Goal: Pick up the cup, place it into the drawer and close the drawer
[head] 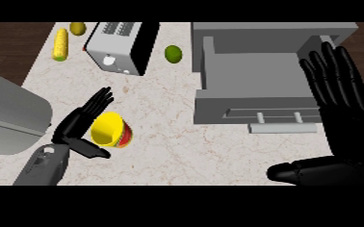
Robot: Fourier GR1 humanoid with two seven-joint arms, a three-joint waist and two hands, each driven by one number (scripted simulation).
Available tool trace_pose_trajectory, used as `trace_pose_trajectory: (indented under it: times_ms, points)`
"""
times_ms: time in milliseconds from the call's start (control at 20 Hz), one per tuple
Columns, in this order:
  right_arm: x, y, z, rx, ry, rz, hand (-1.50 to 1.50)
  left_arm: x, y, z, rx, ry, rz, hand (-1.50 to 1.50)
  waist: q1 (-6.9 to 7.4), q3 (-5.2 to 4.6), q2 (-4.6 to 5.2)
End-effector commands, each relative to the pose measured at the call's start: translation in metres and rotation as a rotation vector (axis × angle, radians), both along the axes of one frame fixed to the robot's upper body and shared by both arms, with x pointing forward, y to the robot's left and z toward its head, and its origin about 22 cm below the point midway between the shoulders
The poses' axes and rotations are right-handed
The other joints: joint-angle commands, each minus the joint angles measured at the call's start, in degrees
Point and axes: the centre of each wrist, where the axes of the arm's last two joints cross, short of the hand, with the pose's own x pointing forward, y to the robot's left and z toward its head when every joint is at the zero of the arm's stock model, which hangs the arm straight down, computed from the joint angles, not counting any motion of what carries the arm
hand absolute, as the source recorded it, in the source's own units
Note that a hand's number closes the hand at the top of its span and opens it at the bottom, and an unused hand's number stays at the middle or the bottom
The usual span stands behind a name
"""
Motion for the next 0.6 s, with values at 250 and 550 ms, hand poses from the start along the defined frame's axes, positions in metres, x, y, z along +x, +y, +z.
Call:
trace_pose_trajectory:
  times_ms: [250,550]
  points:
    - [-0.004,0.002,-0.007,0.021,-0.004,0.003,-1.5,-0.003,-0.008,-0.018,-0.107,-0.043,-0.093,-1.5,-0.18,0.0,-0.01]
    - [0.003,-0.008,0.011,0.011,-0.014,0.005,-1.5,-0.006,-0.007,-0.025,-0.133,-0.033,-0.123,-1.5,-0.46,-0.07,0.15]
